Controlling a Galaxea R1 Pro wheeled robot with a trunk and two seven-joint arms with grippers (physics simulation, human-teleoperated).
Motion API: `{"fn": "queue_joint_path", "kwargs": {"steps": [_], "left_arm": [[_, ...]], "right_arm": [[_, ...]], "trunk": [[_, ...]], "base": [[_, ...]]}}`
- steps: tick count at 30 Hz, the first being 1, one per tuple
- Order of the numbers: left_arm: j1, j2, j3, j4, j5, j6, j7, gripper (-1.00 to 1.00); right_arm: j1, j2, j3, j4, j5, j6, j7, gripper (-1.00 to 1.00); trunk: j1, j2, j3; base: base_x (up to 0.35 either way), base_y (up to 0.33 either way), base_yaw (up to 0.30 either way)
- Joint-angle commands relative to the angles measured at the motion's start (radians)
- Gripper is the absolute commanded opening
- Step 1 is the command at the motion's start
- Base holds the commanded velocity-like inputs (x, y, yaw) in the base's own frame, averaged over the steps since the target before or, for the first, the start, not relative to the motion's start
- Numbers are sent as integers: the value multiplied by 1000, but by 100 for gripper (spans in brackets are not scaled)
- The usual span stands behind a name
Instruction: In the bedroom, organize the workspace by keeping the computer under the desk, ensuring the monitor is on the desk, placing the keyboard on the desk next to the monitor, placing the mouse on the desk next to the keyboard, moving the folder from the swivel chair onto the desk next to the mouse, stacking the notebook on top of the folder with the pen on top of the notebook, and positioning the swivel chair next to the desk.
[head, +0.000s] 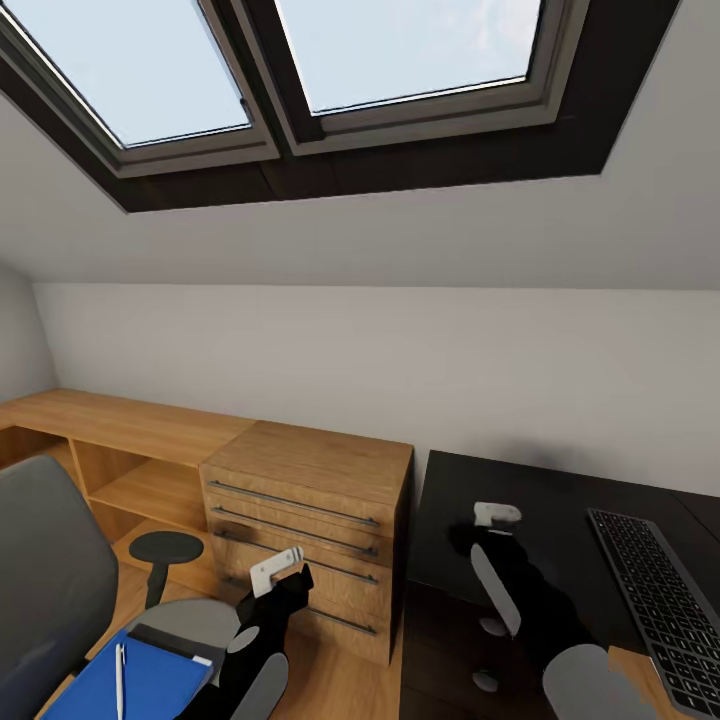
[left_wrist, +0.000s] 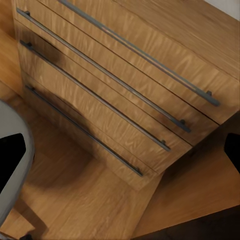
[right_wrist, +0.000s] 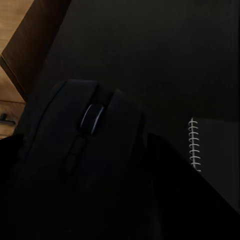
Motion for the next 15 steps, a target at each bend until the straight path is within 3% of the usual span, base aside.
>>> {"fn": "queue_joint_path", "kwargs": {"steps": [1, 8, 15], "left_arm": [[-1, 0, -1, -2, 3, 4, 6, 100], [-1, 0, -1, -2, 3, 4, 6, 100], [-1, 0, -1, -2, 3, 4, 6, 100]], "right_arm": [[-20, -1, 4, 17, -15, 2, -7, -100], [-170, -3, 2, 212, -18, 5, -5, -100], [-277, -5, 1, 402, -21, 6, 28, -100]], "trunk": [[0, -1, -2], [0, -1, -2], [0, -1, -2]], "base": [[0, 0, 0], [0, 0, 0], [0, 0, 0]]}}
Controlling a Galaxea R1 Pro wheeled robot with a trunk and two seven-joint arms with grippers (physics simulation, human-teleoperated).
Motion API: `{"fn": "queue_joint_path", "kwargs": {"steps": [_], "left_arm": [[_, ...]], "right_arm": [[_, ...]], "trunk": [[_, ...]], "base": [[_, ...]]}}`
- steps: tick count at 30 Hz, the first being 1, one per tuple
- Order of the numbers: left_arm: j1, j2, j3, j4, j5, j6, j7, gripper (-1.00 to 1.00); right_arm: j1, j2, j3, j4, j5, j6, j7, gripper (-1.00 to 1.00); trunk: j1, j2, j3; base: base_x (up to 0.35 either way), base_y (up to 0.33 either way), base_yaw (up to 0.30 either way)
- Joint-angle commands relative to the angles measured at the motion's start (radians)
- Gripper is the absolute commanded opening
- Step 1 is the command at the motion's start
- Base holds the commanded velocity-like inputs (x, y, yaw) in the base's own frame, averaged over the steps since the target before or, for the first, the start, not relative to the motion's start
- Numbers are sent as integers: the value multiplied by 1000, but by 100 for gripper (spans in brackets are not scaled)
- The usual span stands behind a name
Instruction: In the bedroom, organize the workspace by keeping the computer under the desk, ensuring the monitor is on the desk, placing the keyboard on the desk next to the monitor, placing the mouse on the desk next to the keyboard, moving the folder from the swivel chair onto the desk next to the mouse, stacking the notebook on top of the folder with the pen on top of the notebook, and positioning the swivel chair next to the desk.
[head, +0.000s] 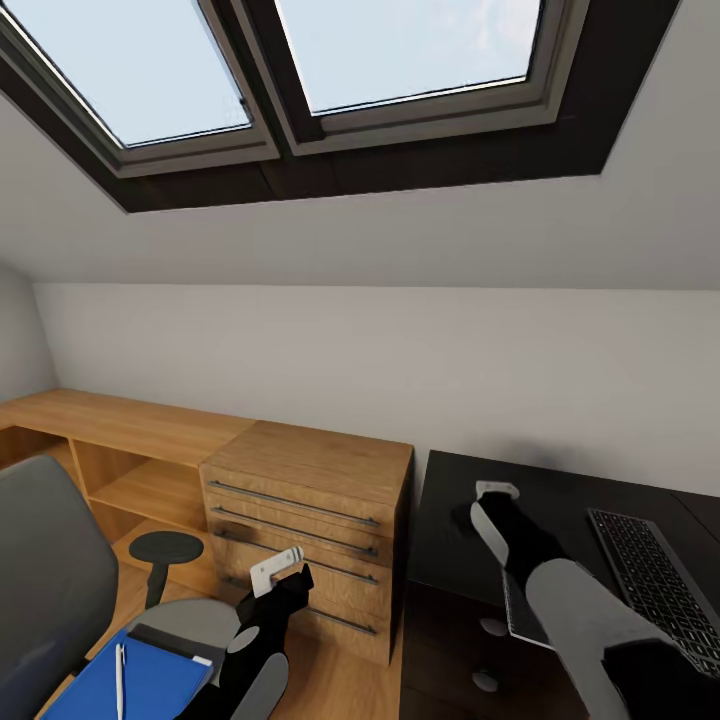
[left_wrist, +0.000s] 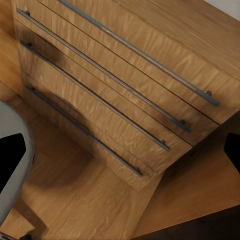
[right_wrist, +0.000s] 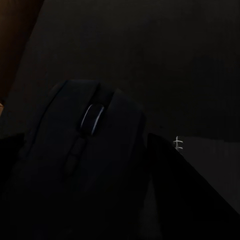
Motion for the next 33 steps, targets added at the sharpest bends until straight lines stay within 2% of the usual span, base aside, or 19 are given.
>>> {"fn": "queue_joint_path", "kwargs": {"steps": [1, 4, 5, 6, 12, 19, 25, 28, 33], "left_arm": [[-1, 0, -1, -1, 3, 4, 6, 100], [-1, 0, -1, -1, 3, 4, 6, 100], [-1, 0, -1, -1, 3, 4, 6, 100], [-1, 0, -1, -1, 3, 4, 6, 100], [-1, 0, -1, -3, 3, 4, 6, 100], [-1, 0, -1, -15, 3, 4, 6, 100], [-1, 0, -1, -16, 5, 5, 6, 100], [-1, 0, -1, -15, 6, 6, 6, 100], [-1, 0, -1, -15, 7, 6, 6, 100]], "right_arm": [[-17, -1, 8, 35, -13, 3, 6, -100], [-37, -1, 8, 86, -14, 3, 19, -100], [-57, -1, 8, 151, -15, 10, 30, -100], [-62, 1, 8, 170, -14, 13, 32, -100], [-66, 7, 13, 192, -12, 14, 34, -100], [-66, 54, 18, 238, 3, 11, 34, -100], [-66, 63, 18, 249, 12, 10, 34, -100], [-66, 64, 19, 250, 27, 10, 34, -100], [-66, 82, 30, 265, 116, 10, 34, -100]], "trunk": [[0, -1, -1], [0, -1, -1], [0, -1, -1], [0, -1, -1], [0, -1, -1], [0, -1, -1], [0, -1, -1], [0, -1, -1], [0, -1, -1]], "base": [[0, 0, 0], [0, 0, 0], [0, 0, 0], [0, 0, 0], [0, 0, 0], [0, 0, 0], [0, 0, 0], [0, 0, 0], [0, 0, 0]]}}
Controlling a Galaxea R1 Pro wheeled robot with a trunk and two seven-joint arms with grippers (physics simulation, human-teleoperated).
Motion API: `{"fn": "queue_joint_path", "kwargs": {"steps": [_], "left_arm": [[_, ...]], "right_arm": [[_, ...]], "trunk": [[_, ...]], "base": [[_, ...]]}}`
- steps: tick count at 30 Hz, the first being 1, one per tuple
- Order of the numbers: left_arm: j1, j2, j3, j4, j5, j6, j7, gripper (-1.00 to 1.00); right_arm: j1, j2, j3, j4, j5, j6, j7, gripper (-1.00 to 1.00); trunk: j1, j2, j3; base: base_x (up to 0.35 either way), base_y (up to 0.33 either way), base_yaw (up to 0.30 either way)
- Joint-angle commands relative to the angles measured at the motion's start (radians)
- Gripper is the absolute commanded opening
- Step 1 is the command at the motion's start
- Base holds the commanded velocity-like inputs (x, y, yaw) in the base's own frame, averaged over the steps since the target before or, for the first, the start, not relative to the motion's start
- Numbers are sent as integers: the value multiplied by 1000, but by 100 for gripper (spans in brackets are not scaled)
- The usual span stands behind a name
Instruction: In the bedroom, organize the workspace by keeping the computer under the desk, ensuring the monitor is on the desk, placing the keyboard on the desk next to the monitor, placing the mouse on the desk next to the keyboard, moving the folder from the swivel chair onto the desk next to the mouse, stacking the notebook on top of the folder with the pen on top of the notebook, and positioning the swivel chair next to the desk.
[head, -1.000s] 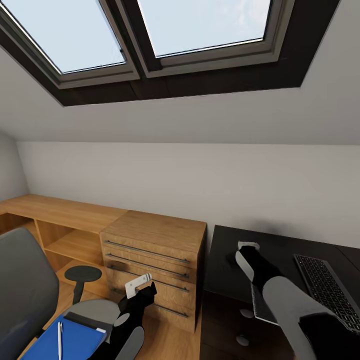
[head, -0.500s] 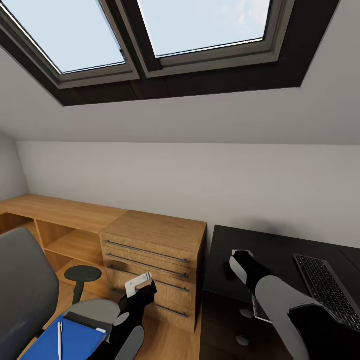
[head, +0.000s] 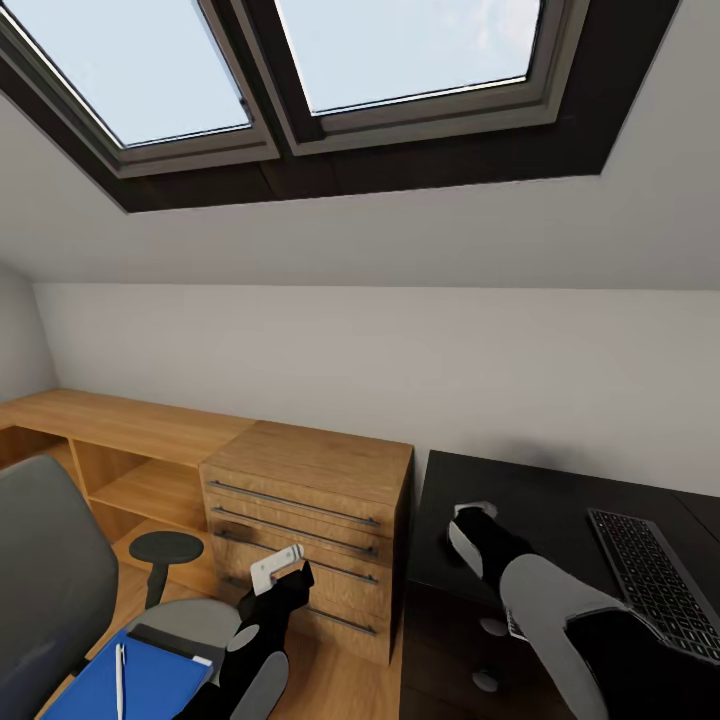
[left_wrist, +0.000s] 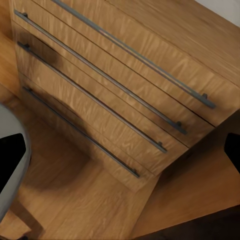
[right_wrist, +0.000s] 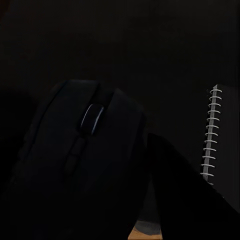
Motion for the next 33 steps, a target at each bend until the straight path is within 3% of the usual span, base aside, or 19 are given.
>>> {"fn": "queue_joint_path", "kwargs": {"steps": [1, 6, 25, 26, 33], "left_arm": [[-1, 0, -1, -1, 4, 4, 6, 100], [-1, 0, -1, -1, 4, 4, 6, 100], [-1, 0, -1, 0, 1, 4, 6, 100], [-1, 0, -1, 0, 2, 4, 6, 100], [-1, 0, -1, 0, 3, 6, 6, 100]], "right_arm": [[-1, 7, 9, 16, 30, 3, -6, -100], [-1, 12, 11, 25, 51, 1, -6, -100], [-1, 19, 15, 28, 59, -11, -5, -100], [-1, 19, 16, 27, 59, -12, -5, 100], [-1, 20, 17, 28, 60, -12, -5, 100]], "trunk": [[0, -1, -1], [0, -1, -1], [0, -1, -1], [0, -1, -1], [0, -1, -1]], "base": [[0, 0, 0], [0, 0, 0], [0, 0, 0], [0, 0, 0], [0, 0, 0]]}}
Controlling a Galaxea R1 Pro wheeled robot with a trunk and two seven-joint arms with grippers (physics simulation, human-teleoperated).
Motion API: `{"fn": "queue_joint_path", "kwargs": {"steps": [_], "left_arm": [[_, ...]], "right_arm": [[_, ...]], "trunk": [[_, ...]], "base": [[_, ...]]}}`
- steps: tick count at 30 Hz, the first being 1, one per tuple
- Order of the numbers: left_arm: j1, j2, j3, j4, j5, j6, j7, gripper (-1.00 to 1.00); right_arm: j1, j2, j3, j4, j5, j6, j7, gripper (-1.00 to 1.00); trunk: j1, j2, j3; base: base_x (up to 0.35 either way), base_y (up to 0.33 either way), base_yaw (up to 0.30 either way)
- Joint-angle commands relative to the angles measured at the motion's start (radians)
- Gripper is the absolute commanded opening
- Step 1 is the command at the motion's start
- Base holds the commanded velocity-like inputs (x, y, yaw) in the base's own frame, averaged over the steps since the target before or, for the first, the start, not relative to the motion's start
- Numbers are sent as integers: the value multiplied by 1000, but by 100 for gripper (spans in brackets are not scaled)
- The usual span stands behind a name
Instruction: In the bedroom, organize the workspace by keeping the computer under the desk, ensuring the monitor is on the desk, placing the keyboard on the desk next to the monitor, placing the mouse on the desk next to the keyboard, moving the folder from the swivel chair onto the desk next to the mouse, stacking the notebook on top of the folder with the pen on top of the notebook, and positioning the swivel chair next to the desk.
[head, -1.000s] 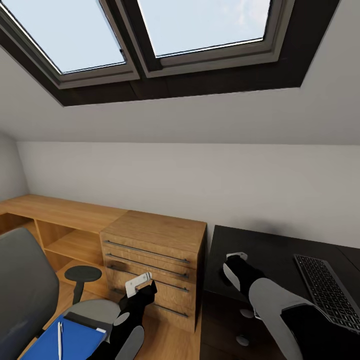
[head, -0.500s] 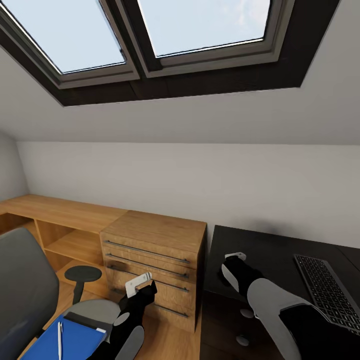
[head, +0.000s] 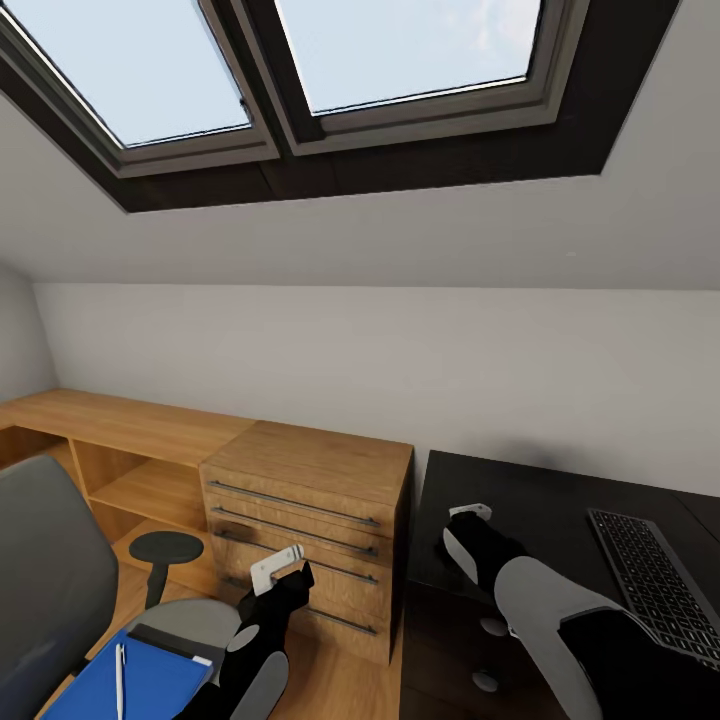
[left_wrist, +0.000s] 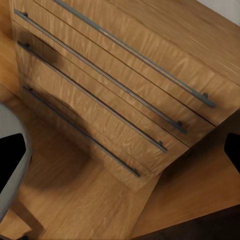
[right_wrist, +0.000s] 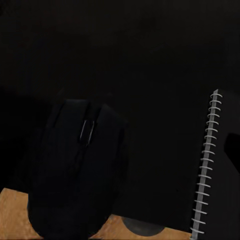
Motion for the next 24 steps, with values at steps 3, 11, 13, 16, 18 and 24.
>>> {"fn": "queue_joint_path", "kwargs": {"steps": [3, 11, 13, 16, 18, 24], "left_arm": [[-1, 0, -1, -1, 4, 5, 6, 100], [-1, 0, -1, -1, 5, 5, 6, 100], [-1, 0, -1, -1, 5, 5, 6, 100], [-1, 0, -1, -1, 5, 5, 6, 100], [-1, 0, -1, -1, 5, 5, 6, 100], [-1, 0, -1, 1, 5, 5, 6, 100]], "right_arm": [[-1, 0, 8, -1, -8, 5, -6, 100], [-1, -2, 8, -7, -5, 4, -6, 100], [-1, -3, 8, -9, -6, 4, -5, 100], [-1, -4, 7, -15, -6, 4, -5, 100], [0, -7, 5, -64, -9, 4, -6, 100], [8, -12, 2, -210, -13, 15, -7, 100]], "trunk": [[0, -1, -1], [0, -1, -1], [0, -1, -1], [0, -1, -1], [0, -1, -1], [0, -1, -1]], "base": [[0, 0, 0], [0, 0, 0], [0, 0, 0], [0, 0, 0], [0, 0, 0], [0, 0, 0]]}}
